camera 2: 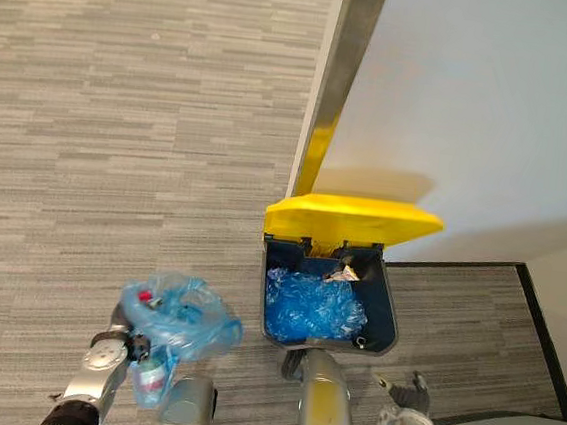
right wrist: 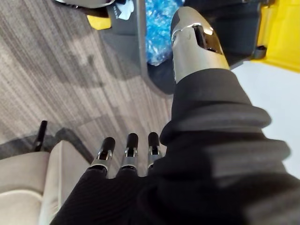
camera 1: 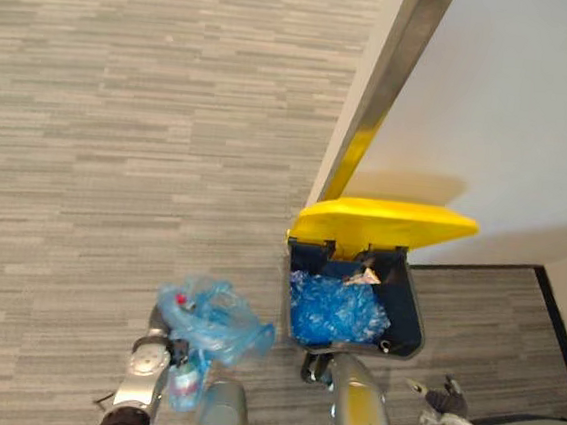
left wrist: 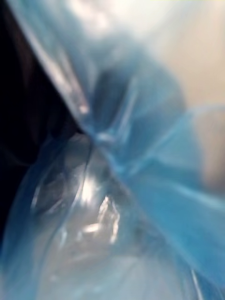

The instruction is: Gather rubbish on tea table into small bin, then transfer packed bag to large trash can.

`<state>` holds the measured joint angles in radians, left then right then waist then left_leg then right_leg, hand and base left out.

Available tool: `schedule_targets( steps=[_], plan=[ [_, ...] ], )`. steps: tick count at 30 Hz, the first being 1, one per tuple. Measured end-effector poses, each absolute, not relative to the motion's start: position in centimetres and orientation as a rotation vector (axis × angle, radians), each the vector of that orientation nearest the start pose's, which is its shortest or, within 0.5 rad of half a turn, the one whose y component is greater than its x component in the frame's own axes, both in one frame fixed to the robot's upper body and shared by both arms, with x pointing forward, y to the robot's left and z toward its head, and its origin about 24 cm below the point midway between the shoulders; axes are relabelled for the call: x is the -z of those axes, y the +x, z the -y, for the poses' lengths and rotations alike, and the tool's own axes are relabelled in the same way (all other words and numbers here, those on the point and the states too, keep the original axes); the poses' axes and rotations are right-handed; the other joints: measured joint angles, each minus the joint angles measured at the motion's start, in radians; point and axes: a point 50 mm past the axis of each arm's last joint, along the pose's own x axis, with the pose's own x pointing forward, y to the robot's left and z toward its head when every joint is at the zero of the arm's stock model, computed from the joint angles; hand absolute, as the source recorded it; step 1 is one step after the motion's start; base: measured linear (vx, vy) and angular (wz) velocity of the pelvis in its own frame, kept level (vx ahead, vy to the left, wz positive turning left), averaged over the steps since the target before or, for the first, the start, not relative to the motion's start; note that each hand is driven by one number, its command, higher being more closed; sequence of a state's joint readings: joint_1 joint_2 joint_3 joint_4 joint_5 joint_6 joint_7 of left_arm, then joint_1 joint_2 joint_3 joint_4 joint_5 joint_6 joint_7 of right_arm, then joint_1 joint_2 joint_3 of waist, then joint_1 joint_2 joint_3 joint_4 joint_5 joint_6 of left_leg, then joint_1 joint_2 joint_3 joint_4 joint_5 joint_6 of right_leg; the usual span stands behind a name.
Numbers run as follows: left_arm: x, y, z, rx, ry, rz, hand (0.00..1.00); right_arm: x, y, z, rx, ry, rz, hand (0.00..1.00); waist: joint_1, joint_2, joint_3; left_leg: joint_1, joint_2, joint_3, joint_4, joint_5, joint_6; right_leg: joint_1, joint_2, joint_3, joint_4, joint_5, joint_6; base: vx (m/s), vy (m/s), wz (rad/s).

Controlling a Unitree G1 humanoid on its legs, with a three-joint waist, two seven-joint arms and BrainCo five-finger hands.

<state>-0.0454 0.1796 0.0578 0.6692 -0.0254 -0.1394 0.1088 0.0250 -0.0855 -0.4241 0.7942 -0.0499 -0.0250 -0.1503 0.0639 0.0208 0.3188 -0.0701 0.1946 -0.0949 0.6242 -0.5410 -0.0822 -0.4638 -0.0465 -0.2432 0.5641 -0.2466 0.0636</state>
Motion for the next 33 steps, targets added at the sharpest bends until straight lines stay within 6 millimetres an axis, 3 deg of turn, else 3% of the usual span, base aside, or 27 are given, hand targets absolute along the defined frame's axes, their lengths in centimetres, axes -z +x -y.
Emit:
schedule_targets(
  steps=[4,7,8,10,12,15,19,21,24,27,29,30,31,32,33],
  plan=[
    [6.8,22.4,-22.2,-0.213,0.159,-0.448,1.0,11.0,17.6,23.6,0.475,-0.008,-0.724,0.0,-0.006,-0.001,-0.001,-0.007,0.012,0.002,-0.055,0.022,-0.016,-0.004,-0.001,-0.02,-0.029,0.008,-0.012,0.05,-0.115,0.15],
    [6.6,22.6,-22.4,-0.218,0.163,-0.443,1.0,9.7,20.9,20.8,0.323,-0.06,-0.654,0.0,0.004,-0.007,-0.004,-0.039,0.002,-0.012,-0.069,0.025,-0.02,-0.034,-0.008,-0.015,-0.037,0.017,-0.005,-0.09,-0.096,0.07],
    [6.7,22.4,-22.4,-0.218,0.163,-0.448,1.0,8.7,22.9,19.3,0.244,-0.089,-0.602,0.0,0.006,-0.007,-0.005,-0.042,-0.002,-0.02,-0.087,0.028,-0.024,-0.041,-0.008,-0.013,-0.045,0.026,-0.018,-0.09,-0.157,0.14],
    [6.8,22.3,-22.3,-0.21,0.167,-0.452,1.0,6.4,25.9,17.5,0.164,-0.118,-0.492,0.0,0.007,-0.007,-0.004,-0.045,-0.003,-0.032,-0.115,0.037,-0.04,-0.052,-0.007,-0.014,-0.045,0.026,-0.019,-0.05,-0.175,0.18],
    [6.1,22.9,-21.7,-0.183,0.179,-0.411,1.0,1.3,30.8,16.0,0.106,-0.145,-0.285,0.0,0.008,-0.007,-0.004,-0.058,0.004,-0.057,-0.161,0.069,-0.069,-0.071,-0.003,-0.034,-0.058,0.023,-0.02,0.0,-0.204,0.22],
    [4.6,23.9,-20.3,-0.125,0.185,-0.322,1.0,-4.3,34.9,16.7,0.123,-0.206,-0.114,0.0,0.01,-0.004,-0.004,-0.076,0.033,-0.074,-0.18,0.122,-0.104,-0.077,0.019,-0.068,-0.064,0.018,-0.029,0.01,-0.202,0.19],
    [2.7,26.0,-18.1,-0.038,0.169,-0.223,1.0,-8.5,37.3,19.7,0.178,-0.318,-0.03,0.0,0.007,-0.004,-0.003,-0.096,0.06,-0.096,-0.208,0.149,-0.133,-0.081,0.029,-0.103,-0.08,0.014,-0.037,-0.02,-0.129,0.18],
    [1.7,26.7,-17.5,-0.019,0.162,-0.18,1.0,-9.2,37.6,19.9,0.174,-0.339,-0.019,0.0,0.005,-0.004,0.0,-0.105,0.072,-0.095,-0.203,0.149,-0.134,-0.082,0.036,-0.11,-0.083,0.013,-0.04,-0.05,-0.103,0.07],
    [-0.3,28.6,-16.3,0.035,0.18,-0.099,1.0,-10.2,38.0,19.7,0.157,-0.373,0.009,0.0,0.005,-0.005,0.016,-0.113,0.093,-0.095,-0.211,0.154,-0.143,-0.083,0.053,-0.114,-0.096,0.015,-0.036,-0.07,-0.11,0.05],
    [-3.5,30.8,-14.3,0.105,0.202,0.02,1.0,-12.6,39.0,19.4,0.153,-0.388,0.064,0.0,-0.002,-0.006,0.045,-0.148,0.102,-0.09,-0.163,0.159,-0.155,-0.092,0.063,-0.12,-0.113,0.021,-0.036,-0.09,-0.067,0.0],
    [-6.0,32.3,-12.2,0.175,0.215,0.109,1.0,-14.3,39.6,19.0,0.133,-0.44,0.102,0.0,-0.021,-0.006,0.078,-0.185,0.116,-0.069,-0.124,0.149,-0.146,-0.093,0.063,-0.135,-0.11,0.029,-0.023,-0.14,-0.045,0.11],
    [-7.6,33.1,-11.0,0.216,0.23,0.166,1.0,-15.3,39.8,18.8,0.129,-0.457,0.127,0.0,-0.034,-0.02,0.107,-0.183,0.112,-0.069,-0.146,0.153,-0.153,-0.093,0.063,-0.119,-0.119,0.035,-0.014,-0.12,-0.066,0.31],
    [-8.7,33.5,-10.1,0.244,0.234,0.204,1.0,-16.2,40.0,18.7,0.126,-0.467,0.149,0.0,-0.051,-0.027,0.118,-0.183,0.1,-0.073,-0.127,0.157,-0.159,-0.097,0.061,-0.114,-0.133,0.038,-0.018,-0.07,-0.052,0.23],
    [-9.2,33.7,-9.6,0.255,0.232,0.222,1.0,-16.7,40.1,18.6,0.122,-0.474,0.164,0.0,-0.05,-0.026,0.121,-0.2,0.098,-0.063,-0.073,0.149,-0.152,-0.103,0.062,-0.113,-0.136,0.043,-0.025,-0.06,-0.011,-0.19],
    [-10.1,33.9,-8.6,0.268,0.22,0.255,1.0,-17.8,40.3,18.2,0.099,-0.497,0.195,0.0,-0.053,-0.024,0.125,-0.219,0.082,-0.04,0.028,0.135,-0.13,-0.116,0.065,-0.113,-0.14,0.066,-0.051,-0.06,0.013,-0.36]
  ],
)
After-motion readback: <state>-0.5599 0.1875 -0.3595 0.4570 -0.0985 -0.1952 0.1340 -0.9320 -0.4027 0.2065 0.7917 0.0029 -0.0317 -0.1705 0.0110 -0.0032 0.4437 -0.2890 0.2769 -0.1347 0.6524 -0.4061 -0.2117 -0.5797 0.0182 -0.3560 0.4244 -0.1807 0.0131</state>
